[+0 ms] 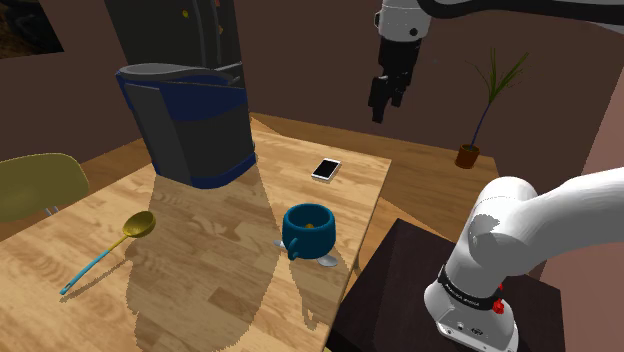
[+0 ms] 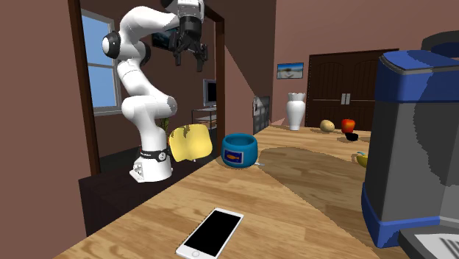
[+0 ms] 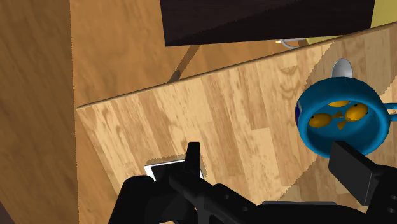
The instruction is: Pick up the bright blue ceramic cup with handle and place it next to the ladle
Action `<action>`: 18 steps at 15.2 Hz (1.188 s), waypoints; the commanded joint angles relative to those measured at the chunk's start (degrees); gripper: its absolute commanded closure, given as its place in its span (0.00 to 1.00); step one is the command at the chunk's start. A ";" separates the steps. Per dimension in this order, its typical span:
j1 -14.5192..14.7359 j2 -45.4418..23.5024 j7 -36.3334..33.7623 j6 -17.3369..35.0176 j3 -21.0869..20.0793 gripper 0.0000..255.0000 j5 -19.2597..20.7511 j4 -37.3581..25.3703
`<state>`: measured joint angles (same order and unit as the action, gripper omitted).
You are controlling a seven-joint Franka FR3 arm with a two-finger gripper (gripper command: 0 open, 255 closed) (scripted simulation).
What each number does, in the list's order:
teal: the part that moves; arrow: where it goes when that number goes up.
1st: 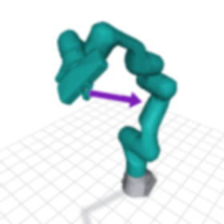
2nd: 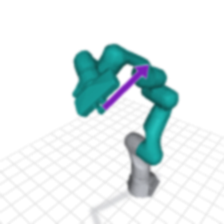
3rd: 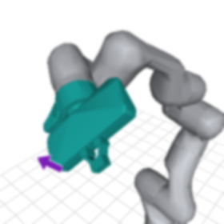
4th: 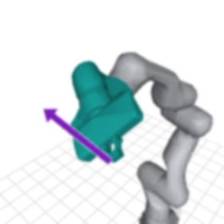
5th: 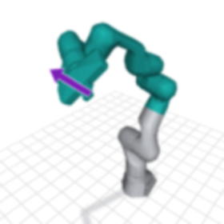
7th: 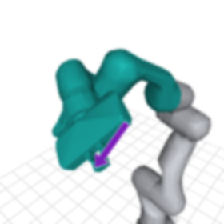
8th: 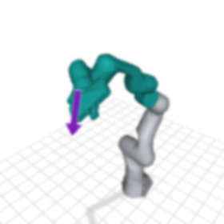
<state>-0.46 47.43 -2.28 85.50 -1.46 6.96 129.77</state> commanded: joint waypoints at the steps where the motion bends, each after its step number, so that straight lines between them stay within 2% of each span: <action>1: 0.00 0.00 0.00 0.00 0.00 0.00 0.00 0.00; 10: 2.09 -6.11 -7.83 12.37 -3.08 0.00 -8.61 8.86; 18: 4.76 -16.05 -13.00 24.96 -6.30 0.00 -16.50 12.62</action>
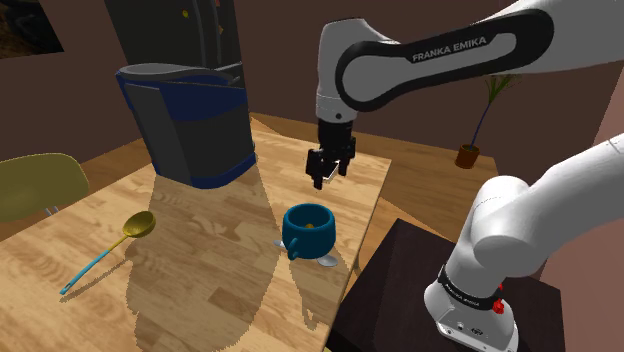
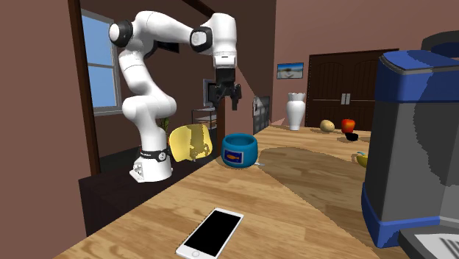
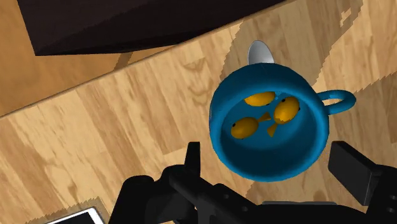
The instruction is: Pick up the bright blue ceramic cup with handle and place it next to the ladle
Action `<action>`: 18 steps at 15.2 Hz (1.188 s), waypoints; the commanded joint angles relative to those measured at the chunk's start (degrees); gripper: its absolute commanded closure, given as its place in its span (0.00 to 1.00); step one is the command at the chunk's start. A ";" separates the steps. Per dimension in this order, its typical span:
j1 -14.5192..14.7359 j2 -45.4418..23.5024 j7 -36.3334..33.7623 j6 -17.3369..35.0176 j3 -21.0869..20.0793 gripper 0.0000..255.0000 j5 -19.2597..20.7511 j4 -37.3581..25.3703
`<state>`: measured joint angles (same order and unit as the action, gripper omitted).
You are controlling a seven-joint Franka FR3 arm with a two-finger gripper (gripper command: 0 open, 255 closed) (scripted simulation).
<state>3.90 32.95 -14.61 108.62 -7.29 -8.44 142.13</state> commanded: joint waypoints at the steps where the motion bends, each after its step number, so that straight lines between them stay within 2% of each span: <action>1: 0.77 -3.10 -1.18 3.45 -0.88 0.00 -2.10 0.40; 9: 3.97 -17.20 -4.06 16.04 -4.03 0.00 -10.06 -1.11; 18: 4.76 -21.03 -3.67 22.70 -5.15 0.00 -11.30 1.57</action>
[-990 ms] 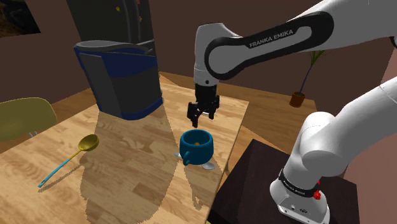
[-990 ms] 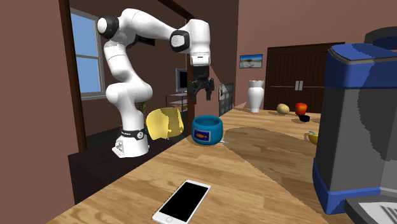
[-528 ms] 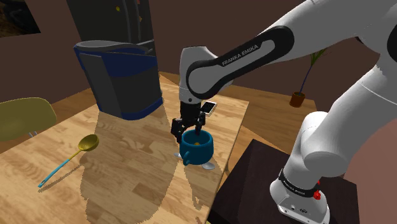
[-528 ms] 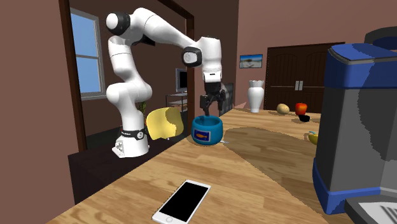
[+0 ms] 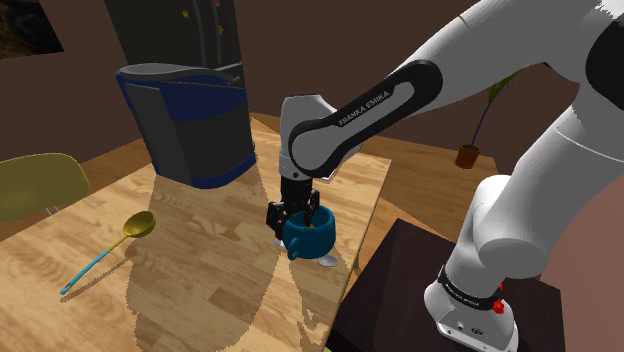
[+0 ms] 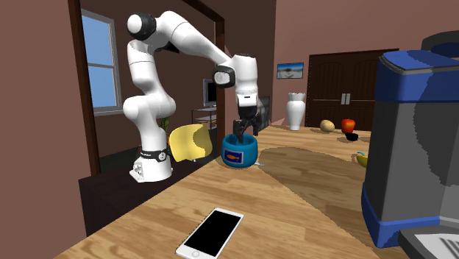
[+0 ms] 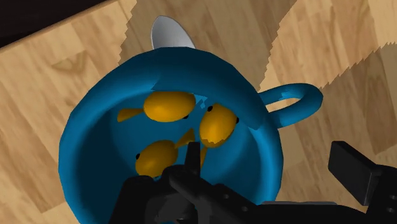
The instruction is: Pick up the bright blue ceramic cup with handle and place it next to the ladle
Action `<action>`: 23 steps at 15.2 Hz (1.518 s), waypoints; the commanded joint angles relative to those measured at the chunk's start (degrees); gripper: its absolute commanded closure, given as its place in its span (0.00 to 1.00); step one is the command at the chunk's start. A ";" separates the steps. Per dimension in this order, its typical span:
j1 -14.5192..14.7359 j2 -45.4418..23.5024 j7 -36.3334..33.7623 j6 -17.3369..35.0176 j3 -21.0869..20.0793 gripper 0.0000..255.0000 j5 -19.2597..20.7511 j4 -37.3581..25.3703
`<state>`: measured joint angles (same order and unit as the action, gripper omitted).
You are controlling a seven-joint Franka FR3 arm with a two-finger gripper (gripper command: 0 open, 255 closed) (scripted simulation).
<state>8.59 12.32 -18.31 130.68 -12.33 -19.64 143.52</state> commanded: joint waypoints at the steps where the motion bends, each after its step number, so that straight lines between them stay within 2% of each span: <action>1: 0.07 -0.41 0.03 0.64 -0.10 0.00 -0.10 0.18; 7: 0.07 -0.41 0.03 0.63 -0.10 0.00 -0.10 0.17; 8: 0.07 -0.41 0.03 0.63 -0.10 1.00 -0.10 0.17; 17: 0.07 -0.41 0.03 0.64 -0.11 1.00 -0.10 0.17; 23: -0.17 2.53 -1.04 -4.43 0.24 1.00 0.62 -2.03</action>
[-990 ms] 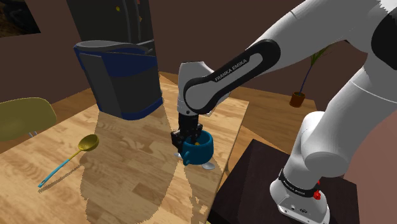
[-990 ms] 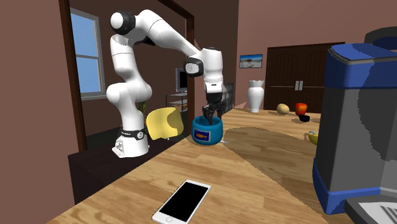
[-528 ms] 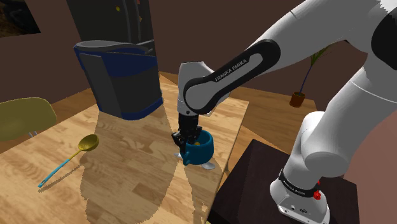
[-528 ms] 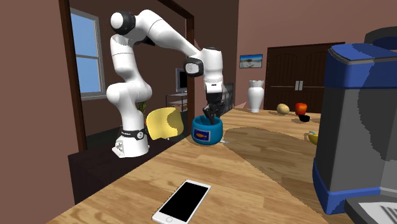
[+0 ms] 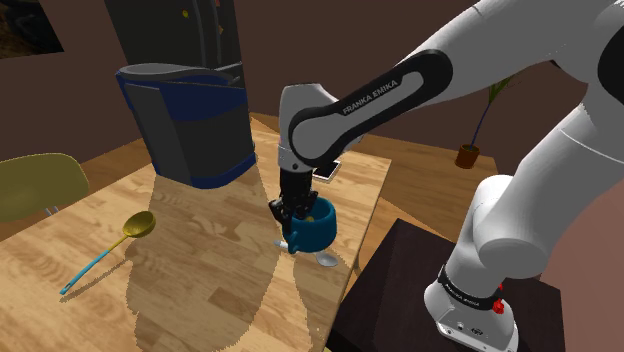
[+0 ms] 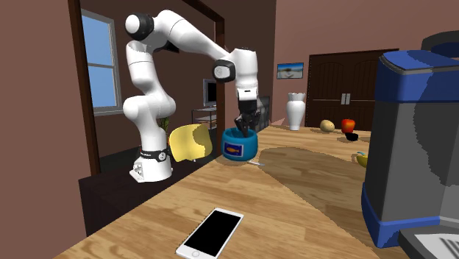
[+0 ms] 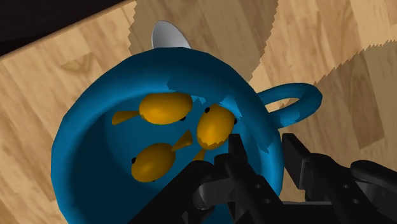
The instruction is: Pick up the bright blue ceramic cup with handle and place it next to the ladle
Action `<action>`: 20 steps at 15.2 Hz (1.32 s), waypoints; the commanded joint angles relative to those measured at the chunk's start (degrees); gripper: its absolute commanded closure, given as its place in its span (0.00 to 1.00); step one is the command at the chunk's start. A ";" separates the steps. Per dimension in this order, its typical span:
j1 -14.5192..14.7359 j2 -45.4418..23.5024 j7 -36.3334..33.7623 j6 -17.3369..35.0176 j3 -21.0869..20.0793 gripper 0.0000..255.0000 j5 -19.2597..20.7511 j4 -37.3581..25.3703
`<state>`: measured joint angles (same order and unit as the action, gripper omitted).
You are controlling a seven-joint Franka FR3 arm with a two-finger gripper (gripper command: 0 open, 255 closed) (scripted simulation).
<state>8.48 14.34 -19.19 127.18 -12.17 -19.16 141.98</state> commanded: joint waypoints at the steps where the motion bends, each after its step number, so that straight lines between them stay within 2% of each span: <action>1: -0.09 0.94 -0.34 -1.76 0.14 1.00 0.25 -0.90; 20: -0.69 6.36 -3.36 -17.00 1.36 1.00 2.09 -10.94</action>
<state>7.81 20.36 -22.44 111.01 -10.91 -17.13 131.60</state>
